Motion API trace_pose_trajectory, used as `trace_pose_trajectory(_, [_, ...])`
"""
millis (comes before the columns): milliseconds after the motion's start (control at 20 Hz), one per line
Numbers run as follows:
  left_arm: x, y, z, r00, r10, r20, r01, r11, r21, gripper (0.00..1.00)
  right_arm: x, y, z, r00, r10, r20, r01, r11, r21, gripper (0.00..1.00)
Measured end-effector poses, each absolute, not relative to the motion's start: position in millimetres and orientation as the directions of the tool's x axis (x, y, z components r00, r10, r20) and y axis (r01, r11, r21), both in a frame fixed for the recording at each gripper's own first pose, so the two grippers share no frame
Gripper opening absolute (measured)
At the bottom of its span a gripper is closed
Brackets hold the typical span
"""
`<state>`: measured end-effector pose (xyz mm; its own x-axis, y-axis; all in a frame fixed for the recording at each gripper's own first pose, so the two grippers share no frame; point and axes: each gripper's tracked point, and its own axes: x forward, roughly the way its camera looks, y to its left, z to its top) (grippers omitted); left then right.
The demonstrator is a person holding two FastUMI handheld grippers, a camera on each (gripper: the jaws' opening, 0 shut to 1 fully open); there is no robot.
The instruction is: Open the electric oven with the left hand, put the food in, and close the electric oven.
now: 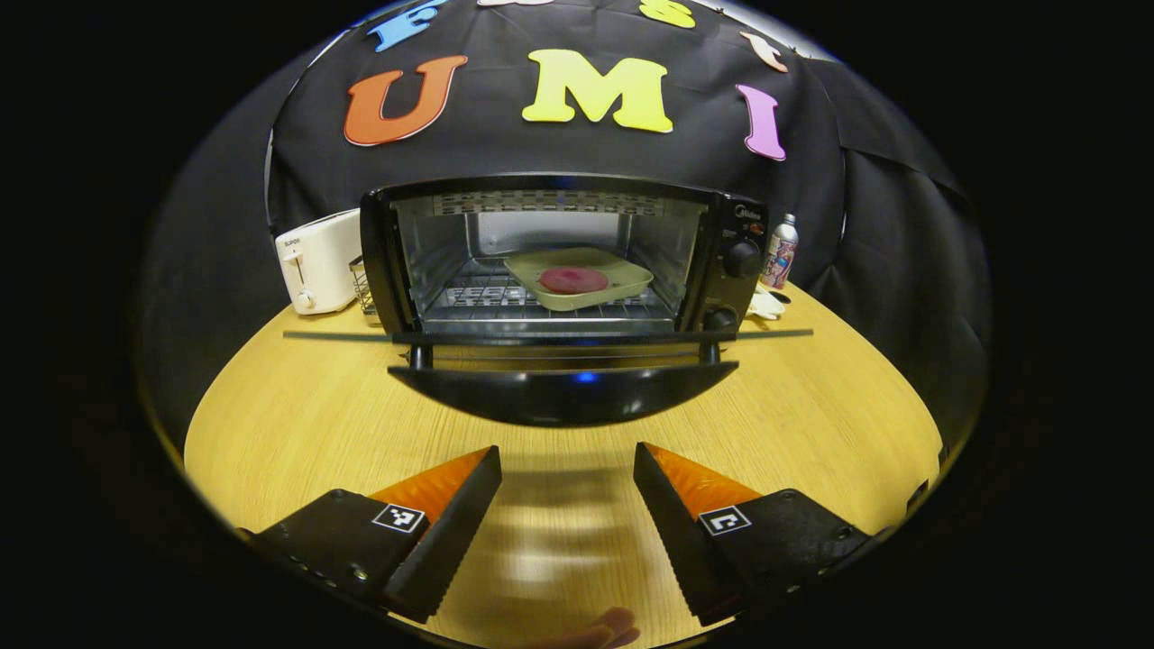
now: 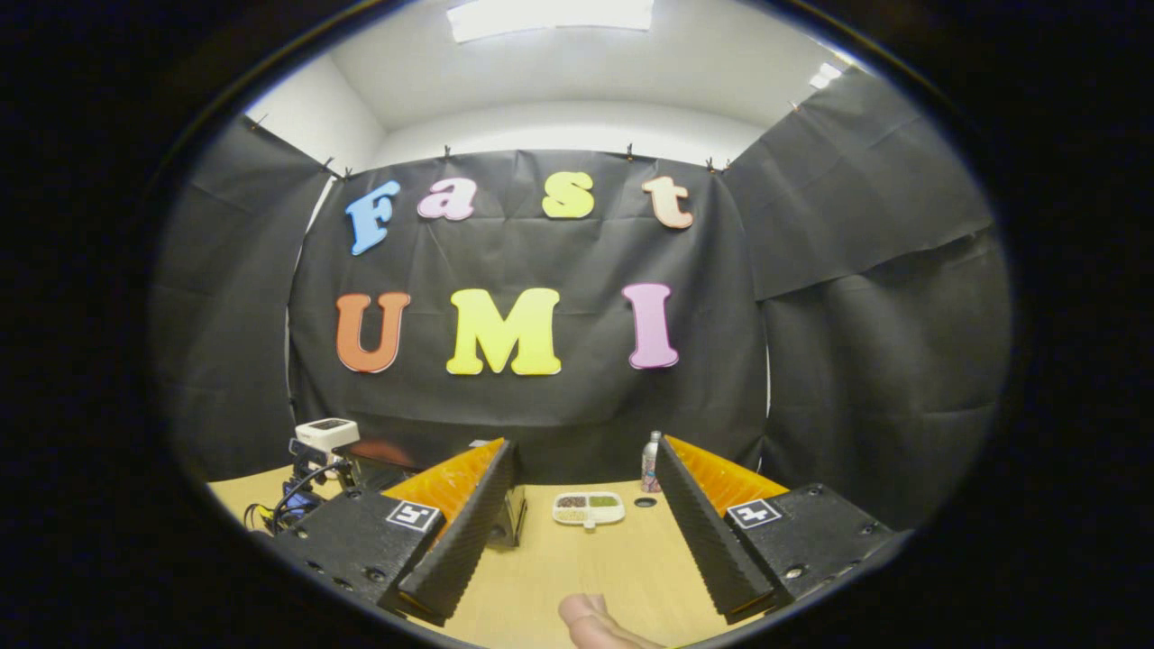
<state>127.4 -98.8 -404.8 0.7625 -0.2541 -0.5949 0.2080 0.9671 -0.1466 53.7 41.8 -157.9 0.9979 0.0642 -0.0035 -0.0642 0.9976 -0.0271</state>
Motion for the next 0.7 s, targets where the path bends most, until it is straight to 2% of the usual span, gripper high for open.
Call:
trace_pose_trajectory(100, [141,-90,-404,0.770,-0.223,-0.598,0.189,0.975,-0.120,0.94,47,34,-153,0.998,0.056,0.006,-0.056,0.998,-0.030,0.96])
trace_pose_trajectory(150, [149,-86,-398,0.782,-0.207,-0.588,0.176,0.978,-0.109,0.82,42,30,-152,0.999,0.053,0.010,-0.053,0.998,-0.029,0.96])
trace_pose_trajectory(200, [158,-85,-390,0.798,-0.198,-0.569,0.167,0.980,-0.107,0.94,38,29,-150,0.998,0.055,0.015,-0.054,0.998,-0.024,0.96])
trace_pose_trajectory(500, [173,-73,-319,0.885,-0.138,-0.444,0.116,0.990,-0.075,0.95,14,25,-135,0.996,0.086,0.036,-0.086,0.996,-0.006,0.96])
trace_pose_trajectory(550, [163,-74,-303,0.892,-0.140,-0.430,0.112,0.990,-0.091,0.83,10,22,-132,0.996,0.086,0.038,-0.086,0.996,-0.009,0.96])
trace_pose_trajectory(600, [153,-74,-287,0.905,-0.146,-0.399,0.111,0.988,-0.110,0.95,4,20,-129,0.996,0.084,0.044,-0.084,0.996,-0.009,0.96])
trace_pose_trajectory(700, [126,-73,-254,0.929,-0.156,-0.337,0.117,0.984,-0.133,0.94,-10,16,-119,0.995,0.083,0.058,-0.083,0.997,-0.007,0.96])
